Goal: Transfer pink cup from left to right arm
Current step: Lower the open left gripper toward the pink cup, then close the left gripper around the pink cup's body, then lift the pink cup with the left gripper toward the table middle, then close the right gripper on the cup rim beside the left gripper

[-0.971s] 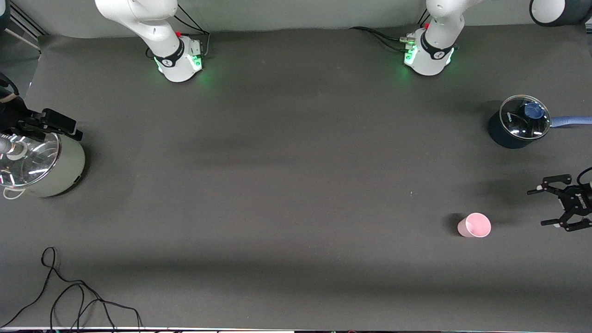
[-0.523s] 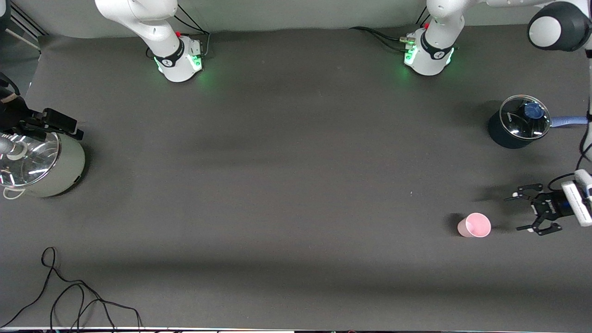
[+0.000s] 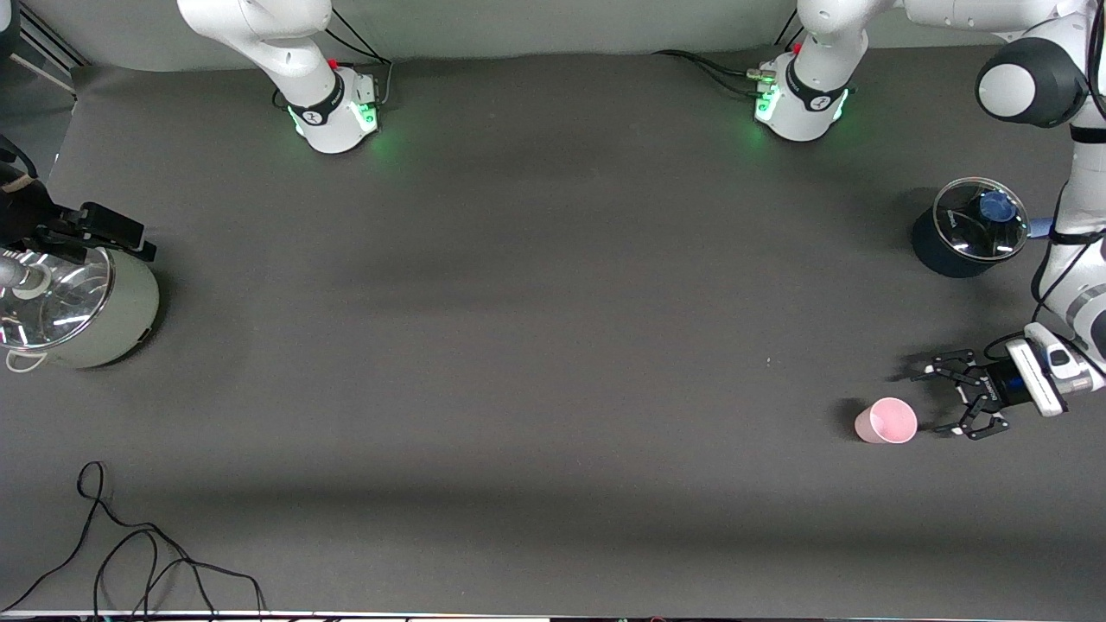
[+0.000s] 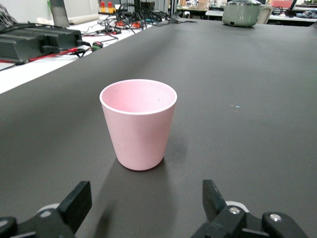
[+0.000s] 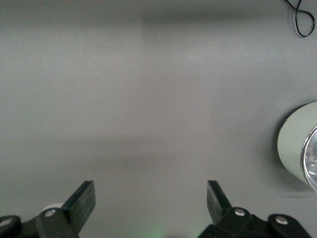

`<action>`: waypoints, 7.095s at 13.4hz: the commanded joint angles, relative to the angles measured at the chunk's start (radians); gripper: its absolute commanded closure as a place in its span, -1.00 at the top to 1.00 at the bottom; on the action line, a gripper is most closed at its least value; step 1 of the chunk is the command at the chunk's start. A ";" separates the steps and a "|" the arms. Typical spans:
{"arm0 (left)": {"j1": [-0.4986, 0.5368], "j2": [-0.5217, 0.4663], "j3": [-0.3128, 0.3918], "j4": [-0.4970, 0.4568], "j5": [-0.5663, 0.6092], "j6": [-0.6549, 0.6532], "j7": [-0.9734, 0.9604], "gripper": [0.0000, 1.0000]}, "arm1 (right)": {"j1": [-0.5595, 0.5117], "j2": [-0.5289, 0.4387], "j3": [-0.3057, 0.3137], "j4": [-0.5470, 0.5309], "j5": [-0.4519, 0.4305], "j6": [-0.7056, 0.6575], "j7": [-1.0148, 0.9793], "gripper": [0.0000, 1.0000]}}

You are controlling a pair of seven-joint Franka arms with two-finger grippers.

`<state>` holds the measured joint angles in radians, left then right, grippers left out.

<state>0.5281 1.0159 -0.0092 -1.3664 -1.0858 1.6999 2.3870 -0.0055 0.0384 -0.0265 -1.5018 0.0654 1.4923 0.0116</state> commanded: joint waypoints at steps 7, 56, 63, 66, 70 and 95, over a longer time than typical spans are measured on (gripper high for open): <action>0.000 0.070 -0.008 0.021 -0.126 -0.009 0.093 1.00 | 0.004 0.008 -0.003 0.017 0.011 -0.014 -0.018 1.00; -0.253 -0.835 -0.937 -0.637 -0.721 1.344 -0.584 -0.10 | 0.024 0.040 0.009 0.046 0.097 -0.015 0.069 0.99; -0.486 -0.771 -0.934 -0.482 -0.711 1.561 -0.643 -0.11 | 0.215 0.156 0.011 0.241 0.238 -0.004 0.662 0.99; -0.496 -0.769 -0.934 -0.481 -0.711 1.564 -0.643 -0.11 | 0.303 0.270 0.010 0.409 0.238 0.005 0.897 0.99; -0.496 -0.767 -0.934 -0.479 -0.709 1.564 -0.643 -0.11 | 0.436 0.339 0.008 0.463 0.214 0.098 1.163 0.99; -0.496 -0.755 -0.931 -0.456 -0.707 1.592 -0.643 -0.10 | 0.694 0.517 0.008 0.548 0.066 0.322 1.085 -1.00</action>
<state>0.0504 0.2496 -0.9473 -1.8481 -1.7858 3.2615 1.7266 0.6831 0.5341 -0.0101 -0.9868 0.1443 1.8151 1.1149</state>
